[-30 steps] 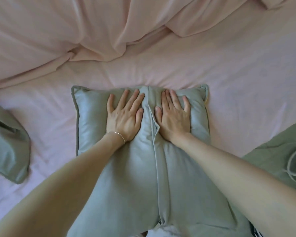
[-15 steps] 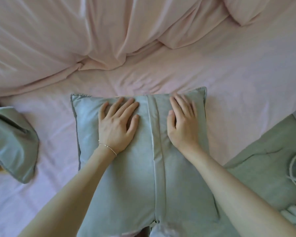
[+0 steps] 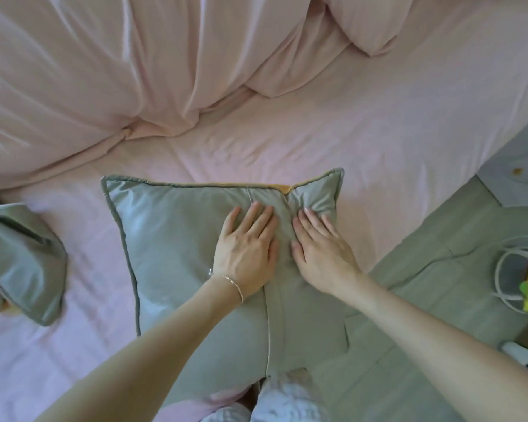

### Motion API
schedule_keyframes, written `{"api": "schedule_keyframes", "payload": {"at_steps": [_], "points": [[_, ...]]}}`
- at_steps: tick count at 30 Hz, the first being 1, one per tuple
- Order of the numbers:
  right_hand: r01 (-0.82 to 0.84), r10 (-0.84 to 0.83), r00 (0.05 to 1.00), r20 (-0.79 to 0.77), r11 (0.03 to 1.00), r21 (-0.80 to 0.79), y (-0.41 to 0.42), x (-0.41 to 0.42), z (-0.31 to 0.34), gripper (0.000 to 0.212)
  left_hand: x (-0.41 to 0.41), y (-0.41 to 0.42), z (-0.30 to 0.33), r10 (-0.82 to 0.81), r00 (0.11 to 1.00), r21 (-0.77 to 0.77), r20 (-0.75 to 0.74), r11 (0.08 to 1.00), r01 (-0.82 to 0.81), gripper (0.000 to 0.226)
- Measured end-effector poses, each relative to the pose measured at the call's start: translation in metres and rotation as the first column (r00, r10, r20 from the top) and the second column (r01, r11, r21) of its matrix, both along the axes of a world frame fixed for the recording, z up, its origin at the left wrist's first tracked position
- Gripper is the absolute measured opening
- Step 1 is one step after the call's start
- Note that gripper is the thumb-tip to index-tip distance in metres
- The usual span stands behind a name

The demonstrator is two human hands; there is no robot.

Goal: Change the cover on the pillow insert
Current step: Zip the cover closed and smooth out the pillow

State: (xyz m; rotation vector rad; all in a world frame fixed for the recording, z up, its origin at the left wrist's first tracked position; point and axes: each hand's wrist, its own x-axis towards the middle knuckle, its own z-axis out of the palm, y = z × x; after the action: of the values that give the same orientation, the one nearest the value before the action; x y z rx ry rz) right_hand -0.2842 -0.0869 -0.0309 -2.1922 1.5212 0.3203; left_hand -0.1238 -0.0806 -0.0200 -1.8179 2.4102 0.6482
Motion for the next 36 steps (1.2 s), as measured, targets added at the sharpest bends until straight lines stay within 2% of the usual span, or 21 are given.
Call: {"api": "schedule_keyframes", "payload": {"at_steps": [2,5,9,12,14,17,20,23,28,31,34,36], "points": [[-0.04,0.04,0.998,-0.045,0.999,0.008,0.021,-0.006,0.0,0.07,-0.007,0.019,-0.002,-0.053,0.998,-0.032,-0.015,0.998,0.053,0.043],[-0.033,0.037,0.994,-0.101,0.999,0.036,0.032,-0.006,-0.013,0.056,-0.017,0.029,-0.014,-0.097,0.995,0.003,0.008,0.995,0.097,0.037],[0.024,-0.006,0.994,-0.108,0.986,0.168,0.0,0.008,-0.045,0.057,-0.017,-0.01,-0.043,-0.104,0.992,0.064,0.068,0.993,0.1,0.04],[0.067,-0.048,0.992,-0.115,0.984,0.165,-0.029,0.014,-0.061,0.066,-0.012,-0.043,-0.062,-0.087,0.995,0.093,0.055,0.992,0.081,0.044],[0.06,-0.039,0.992,-0.122,0.983,0.173,-0.046,0.012,-0.069,0.061,-0.008,-0.063,-0.072,-0.085,0.996,0.129,0.026,0.988,0.081,0.051],[0.134,-0.111,0.987,-0.114,0.967,0.217,-0.068,0.015,-0.075,0.056,-0.003,-0.09,-0.081,-0.103,0.995,0.198,0.01,0.975,0.099,0.066],[0.183,-0.157,0.981,-0.115,0.944,0.275,-0.082,0.02,-0.075,0.055,-0.001,-0.102,-0.089,-0.1,0.994,0.174,0.033,0.98,0.093,0.063],[0.232,-0.215,0.973,-0.088,0.904,0.36,-0.095,0.02,-0.067,0.053,0.003,-0.106,-0.084,-0.008,0.999,0.083,-0.049,0.996,0.012,0.068],[0.383,-0.433,0.894,0.121,0.875,0.297,-0.094,0.021,-0.028,0.046,0.02,-0.097,-0.056,0.106,0.981,0.048,-0.164,0.994,-0.099,0.048],[0.408,-0.418,0.869,0.264,0.908,0.097,-0.066,0.032,-0.003,0.054,0.041,-0.081,-0.04,0.218,0.942,0.036,-0.256,0.976,-0.216,0.043],[0.436,-0.418,0.871,0.257,0.9,-0.015,-0.037,0.05,0.014,0.061,0.061,-0.064,-0.027,0.267,0.903,-0.045,-0.337,0.953,-0.299,0.039],[0.435,-0.412,0.89,0.196,0.897,-0.086,-0.022,0.065,0.026,0.06,0.071,-0.056,-0.015,0.345,0.888,-0.051,-0.303,0.925,-0.377,0.03]]}}
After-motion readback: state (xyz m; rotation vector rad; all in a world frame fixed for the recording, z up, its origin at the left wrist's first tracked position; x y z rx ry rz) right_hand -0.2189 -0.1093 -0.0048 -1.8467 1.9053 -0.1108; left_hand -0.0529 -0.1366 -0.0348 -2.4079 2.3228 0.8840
